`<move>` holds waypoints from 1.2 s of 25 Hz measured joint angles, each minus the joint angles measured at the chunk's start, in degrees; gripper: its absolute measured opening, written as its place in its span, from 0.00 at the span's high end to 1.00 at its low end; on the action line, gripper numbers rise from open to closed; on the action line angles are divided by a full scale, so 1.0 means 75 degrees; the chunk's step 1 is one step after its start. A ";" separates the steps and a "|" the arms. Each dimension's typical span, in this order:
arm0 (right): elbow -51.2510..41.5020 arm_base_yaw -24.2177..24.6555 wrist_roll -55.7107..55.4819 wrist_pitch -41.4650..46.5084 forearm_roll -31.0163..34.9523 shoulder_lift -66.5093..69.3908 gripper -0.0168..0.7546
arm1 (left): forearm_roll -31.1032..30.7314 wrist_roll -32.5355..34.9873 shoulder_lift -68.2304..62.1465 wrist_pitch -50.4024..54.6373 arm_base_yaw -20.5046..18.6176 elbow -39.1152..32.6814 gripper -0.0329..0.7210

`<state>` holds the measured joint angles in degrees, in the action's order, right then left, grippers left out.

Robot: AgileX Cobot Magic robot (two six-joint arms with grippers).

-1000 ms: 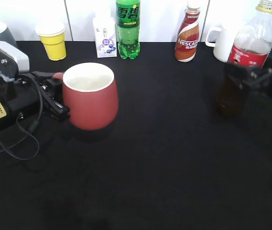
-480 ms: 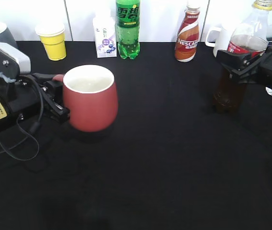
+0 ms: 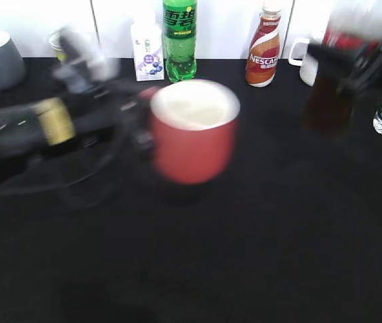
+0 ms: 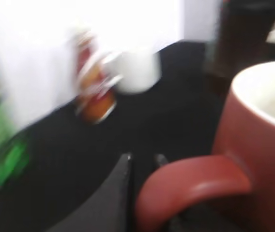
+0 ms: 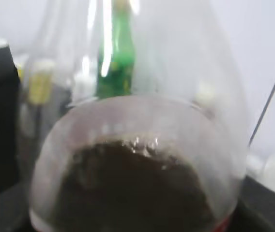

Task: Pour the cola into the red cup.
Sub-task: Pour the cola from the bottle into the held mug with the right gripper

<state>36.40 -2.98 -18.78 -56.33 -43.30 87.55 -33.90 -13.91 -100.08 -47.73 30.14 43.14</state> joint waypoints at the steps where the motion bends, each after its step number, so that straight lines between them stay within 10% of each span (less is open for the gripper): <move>1: 0.0000 -0.0088 0.0249 0.0104 -0.0059 -0.0233 0.35 | 0.0086 -0.0030 -0.0015 0.0272 0.0295 0.0381 0.85; 6: 0.0000 -0.0237 0.2664 0.0380 -0.0163 -0.0664 0.35 | 0.0378 -0.0193 -0.0398 0.0911 0.1262 0.1378 0.85; 14: 0.0066 -0.0237 0.7191 0.0398 0.0049 -0.0664 0.35 | 0.0571 -0.0193 -0.0398 0.0273 0.1328 0.1378 0.85; 30: 0.0066 -0.0237 0.9916 0.0398 0.0064 -0.0664 0.35 | 0.0575 -0.0193 -0.0650 0.0168 0.1328 0.1393 0.85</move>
<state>36.89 -4.75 55.59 -53.34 -42.83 82.57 -29.59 -15.36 -104.95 -46.47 40.10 53.59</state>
